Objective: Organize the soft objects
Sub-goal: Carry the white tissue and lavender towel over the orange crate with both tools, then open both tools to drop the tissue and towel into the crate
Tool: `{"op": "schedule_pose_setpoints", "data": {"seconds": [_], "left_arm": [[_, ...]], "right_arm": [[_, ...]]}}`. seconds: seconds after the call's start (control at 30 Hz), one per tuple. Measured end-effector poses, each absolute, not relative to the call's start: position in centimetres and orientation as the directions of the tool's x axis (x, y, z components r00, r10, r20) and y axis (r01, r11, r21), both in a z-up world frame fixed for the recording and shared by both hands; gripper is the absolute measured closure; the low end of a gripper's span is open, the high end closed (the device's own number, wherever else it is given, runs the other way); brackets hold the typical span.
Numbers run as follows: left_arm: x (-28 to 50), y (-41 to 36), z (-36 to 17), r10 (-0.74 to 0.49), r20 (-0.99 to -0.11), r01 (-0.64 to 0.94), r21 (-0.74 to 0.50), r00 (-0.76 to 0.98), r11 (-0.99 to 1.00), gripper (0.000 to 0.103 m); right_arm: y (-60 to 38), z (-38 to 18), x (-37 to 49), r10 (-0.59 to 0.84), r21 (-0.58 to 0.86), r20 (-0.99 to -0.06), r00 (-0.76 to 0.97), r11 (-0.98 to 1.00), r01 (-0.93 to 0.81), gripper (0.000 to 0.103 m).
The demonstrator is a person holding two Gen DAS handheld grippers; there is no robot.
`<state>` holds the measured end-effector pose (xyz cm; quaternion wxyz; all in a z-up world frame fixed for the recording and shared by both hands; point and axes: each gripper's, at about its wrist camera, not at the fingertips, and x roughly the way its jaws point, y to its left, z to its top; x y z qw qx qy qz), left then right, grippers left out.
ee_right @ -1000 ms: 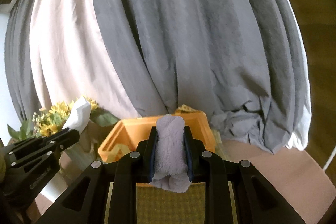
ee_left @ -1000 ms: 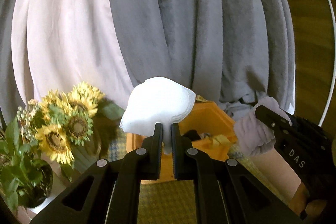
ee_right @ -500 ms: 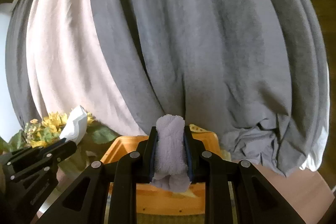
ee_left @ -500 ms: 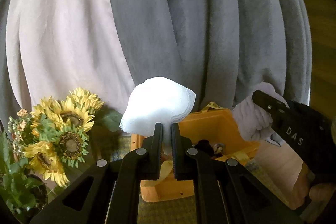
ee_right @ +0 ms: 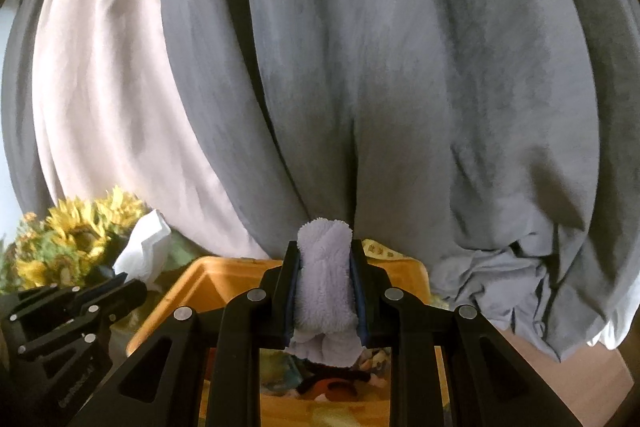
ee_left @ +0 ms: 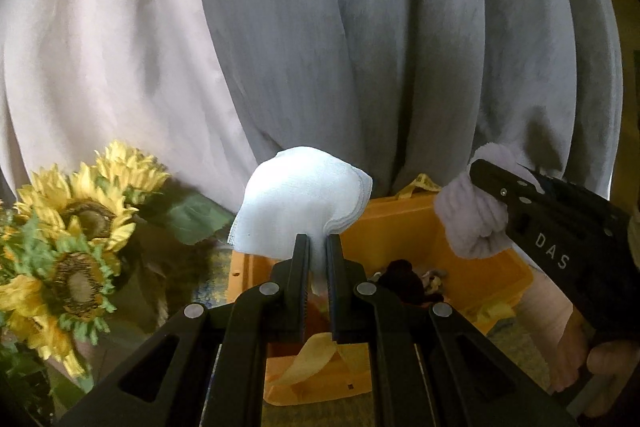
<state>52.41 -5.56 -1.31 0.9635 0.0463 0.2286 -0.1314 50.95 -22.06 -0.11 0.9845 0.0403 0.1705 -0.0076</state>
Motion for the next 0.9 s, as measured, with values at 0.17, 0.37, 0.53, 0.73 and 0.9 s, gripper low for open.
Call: {"op": "schedule_pose_setpoints", "data": {"seconds": [0.17,0.37,0.53,0.73,0.9], "left_arm": [[54.2,-6.3,-2.9,-0.235,-0.490,0.290,0.039,0.839,0.956,0.093],[56.0,-7.3,-4.9,-0.244,-0.548,0.316,0.040,0.800,0.948,0.093],[57.5,-7.8,-6.4,-0.254,-0.598,0.336,0.027,0.760,0.942,0.091],[58.2,-8.0,-7.1,-0.253,-0.618,0.333,0.016,0.744,0.943,0.067],[57.2,-7.5,-6.4,-0.233,-0.606,0.302,0.012,0.761,0.953,0.057]], "right_arm": [[-22.4,-1.5,52.9,-0.002,0.065,-0.385,0.923,0.997,0.029,0.079],[-23.0,-3.9,55.2,0.004,0.054,-0.464,0.886,0.998,0.024,0.079],[-23.2,-5.5,56.5,0.013,0.050,-0.521,0.853,0.999,0.016,0.078],[-23.6,-6.2,57.1,-0.010,0.044,-0.551,0.834,0.998,0.041,0.055],[-23.7,-5.9,56.6,-0.035,0.026,-0.550,0.834,0.998,0.059,0.040]]}}
